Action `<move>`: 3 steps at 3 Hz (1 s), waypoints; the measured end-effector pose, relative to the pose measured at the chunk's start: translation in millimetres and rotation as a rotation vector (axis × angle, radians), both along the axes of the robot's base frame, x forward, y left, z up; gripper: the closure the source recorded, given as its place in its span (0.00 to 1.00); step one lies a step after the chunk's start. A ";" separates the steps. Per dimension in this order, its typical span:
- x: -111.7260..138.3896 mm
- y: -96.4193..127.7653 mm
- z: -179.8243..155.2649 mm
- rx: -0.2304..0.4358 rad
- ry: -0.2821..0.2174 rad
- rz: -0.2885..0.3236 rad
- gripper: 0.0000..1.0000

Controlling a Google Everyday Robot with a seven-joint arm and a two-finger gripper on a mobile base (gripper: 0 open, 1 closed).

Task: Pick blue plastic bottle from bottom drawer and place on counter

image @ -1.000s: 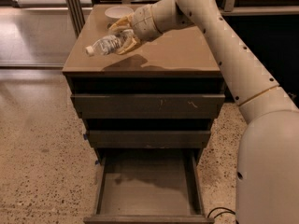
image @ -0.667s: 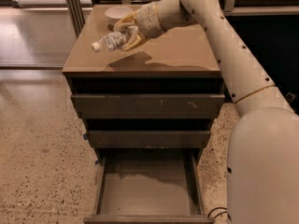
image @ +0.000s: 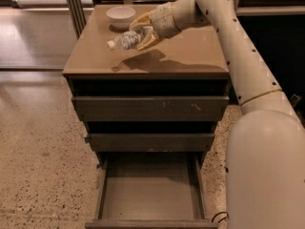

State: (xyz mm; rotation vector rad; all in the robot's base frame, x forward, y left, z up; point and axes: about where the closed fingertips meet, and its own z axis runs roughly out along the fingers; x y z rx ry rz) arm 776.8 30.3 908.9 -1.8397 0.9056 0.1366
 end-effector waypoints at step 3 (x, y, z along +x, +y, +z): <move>-10.3 -10.1 -46.6 0.073 0.139 0.001 0.96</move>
Offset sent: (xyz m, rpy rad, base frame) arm -0.0128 -0.0219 -0.0496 0.0923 0.1539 -0.0162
